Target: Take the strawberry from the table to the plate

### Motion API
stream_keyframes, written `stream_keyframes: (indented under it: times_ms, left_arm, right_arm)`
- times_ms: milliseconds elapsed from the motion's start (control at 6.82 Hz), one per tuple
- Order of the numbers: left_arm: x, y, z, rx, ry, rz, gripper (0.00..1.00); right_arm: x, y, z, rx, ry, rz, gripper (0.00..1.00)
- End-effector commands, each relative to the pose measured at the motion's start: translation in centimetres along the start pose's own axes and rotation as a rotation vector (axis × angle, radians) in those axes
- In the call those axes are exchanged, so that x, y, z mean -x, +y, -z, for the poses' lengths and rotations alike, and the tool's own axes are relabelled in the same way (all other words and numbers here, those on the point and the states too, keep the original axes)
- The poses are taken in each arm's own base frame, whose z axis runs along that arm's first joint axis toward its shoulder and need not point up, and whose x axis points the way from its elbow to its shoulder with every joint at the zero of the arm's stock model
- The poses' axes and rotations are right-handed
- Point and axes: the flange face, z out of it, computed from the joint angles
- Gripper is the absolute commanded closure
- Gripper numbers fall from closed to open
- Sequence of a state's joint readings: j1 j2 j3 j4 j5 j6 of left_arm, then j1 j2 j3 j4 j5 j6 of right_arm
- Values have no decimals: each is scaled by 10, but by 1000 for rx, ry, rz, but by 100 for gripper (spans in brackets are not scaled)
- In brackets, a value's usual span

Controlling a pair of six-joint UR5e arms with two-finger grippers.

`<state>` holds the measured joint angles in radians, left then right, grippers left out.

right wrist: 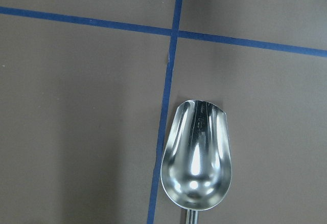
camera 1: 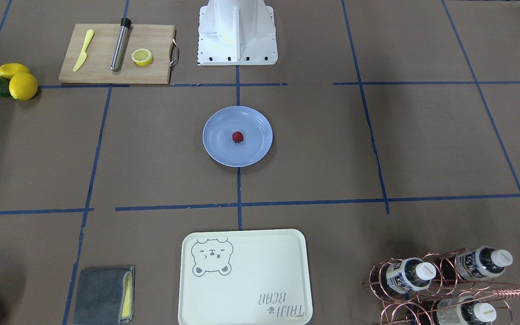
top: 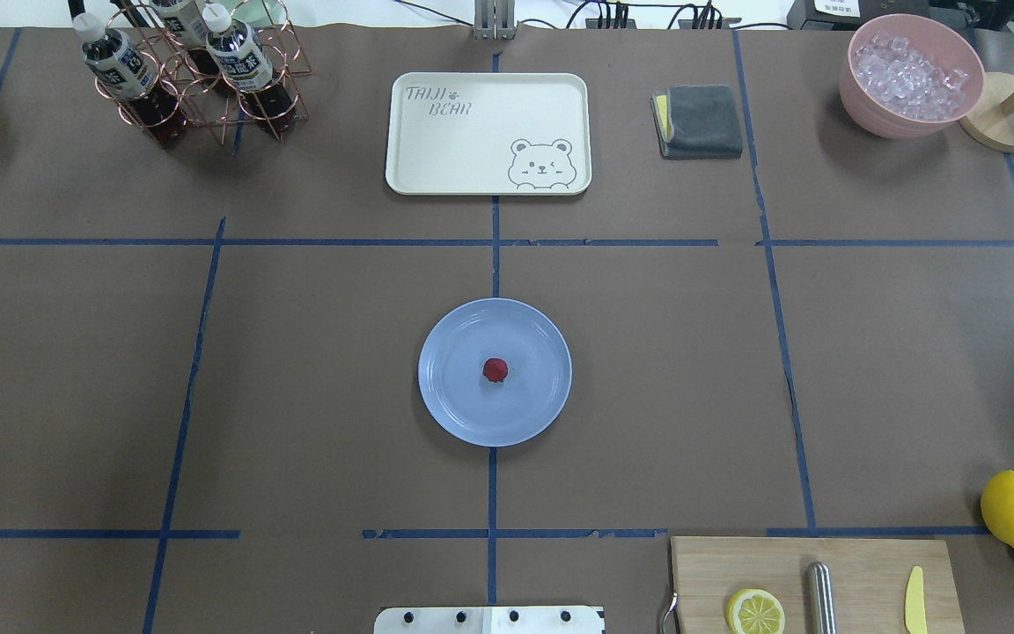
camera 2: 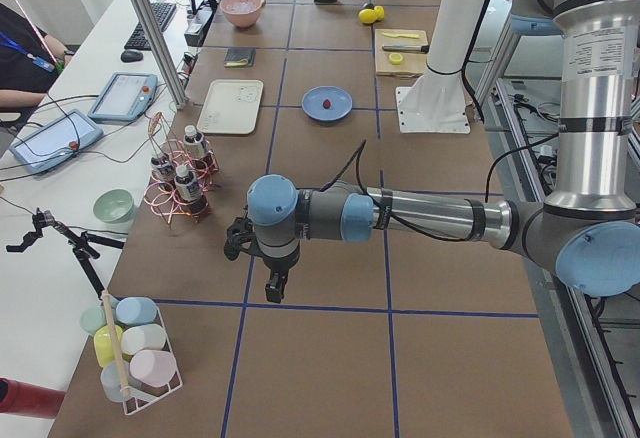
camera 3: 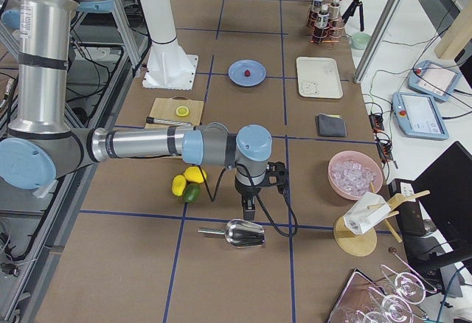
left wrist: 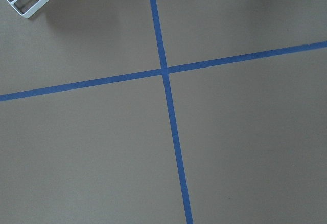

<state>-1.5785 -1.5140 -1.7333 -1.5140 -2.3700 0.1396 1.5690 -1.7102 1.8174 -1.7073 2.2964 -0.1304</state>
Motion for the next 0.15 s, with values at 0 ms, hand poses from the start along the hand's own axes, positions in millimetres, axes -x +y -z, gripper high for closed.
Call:
stream_keyframes:
  times_ms: [0]
  left_arm:
    - [0, 0, 0, 0, 0, 0, 0]
  right_arm:
    - [0, 0, 0, 1, 0, -1, 0]
